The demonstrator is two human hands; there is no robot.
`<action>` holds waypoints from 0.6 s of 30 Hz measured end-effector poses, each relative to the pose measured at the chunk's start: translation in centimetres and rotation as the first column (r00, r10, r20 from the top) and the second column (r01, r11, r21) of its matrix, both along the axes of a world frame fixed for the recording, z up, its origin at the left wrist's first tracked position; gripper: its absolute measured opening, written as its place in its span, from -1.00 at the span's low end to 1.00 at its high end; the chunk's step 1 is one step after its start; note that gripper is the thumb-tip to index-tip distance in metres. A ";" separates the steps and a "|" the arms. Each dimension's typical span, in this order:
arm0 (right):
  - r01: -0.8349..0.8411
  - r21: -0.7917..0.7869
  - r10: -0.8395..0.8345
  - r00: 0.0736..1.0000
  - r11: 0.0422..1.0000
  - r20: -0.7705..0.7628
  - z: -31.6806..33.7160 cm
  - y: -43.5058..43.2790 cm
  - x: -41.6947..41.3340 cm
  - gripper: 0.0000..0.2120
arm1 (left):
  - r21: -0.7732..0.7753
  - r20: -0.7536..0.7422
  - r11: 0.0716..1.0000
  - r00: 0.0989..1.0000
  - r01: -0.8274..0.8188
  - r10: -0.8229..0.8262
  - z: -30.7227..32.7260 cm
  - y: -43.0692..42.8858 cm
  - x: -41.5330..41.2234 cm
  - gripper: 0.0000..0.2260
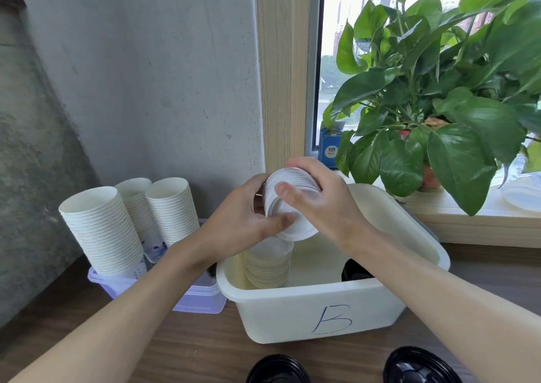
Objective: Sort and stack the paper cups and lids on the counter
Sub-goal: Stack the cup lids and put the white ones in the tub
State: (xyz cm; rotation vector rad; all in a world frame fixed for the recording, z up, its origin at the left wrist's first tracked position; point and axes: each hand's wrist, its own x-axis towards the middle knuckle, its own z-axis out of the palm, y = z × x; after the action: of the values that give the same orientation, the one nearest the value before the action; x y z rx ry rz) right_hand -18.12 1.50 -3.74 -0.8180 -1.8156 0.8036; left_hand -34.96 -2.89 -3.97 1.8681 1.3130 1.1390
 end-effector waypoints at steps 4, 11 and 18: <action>0.000 0.009 0.000 1.000 1.000 0.026 0.0 0.0 -0.1 -0.47 | 0.013 0.012 1.000 1.000 0.010 -0.010 -0.2 -0.1 -0.1 -0.58; 0.007 0.027 -0.007 1.000 1.000 -0.012 0.2 0.0 -0.4 -0.62 | 0.055 0.002 0.998 1.000 0.015 -0.015 -0.3 0.1 -0.4 -0.67; 0.029 -0.019 -0.031 0.988 0.999 -0.150 0.0 0.4 -0.5 -0.64 | 0.030 -0.014 0.999 0.999 0.045 -0.044 -0.1 0.6 -0.2 -0.49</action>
State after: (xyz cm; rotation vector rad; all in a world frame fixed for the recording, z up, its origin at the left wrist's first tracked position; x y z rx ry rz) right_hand -18.64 1.87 -3.70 -0.7727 -1.6622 0.8395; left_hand -35.15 -2.25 -4.03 1.9202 1.2618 1.1313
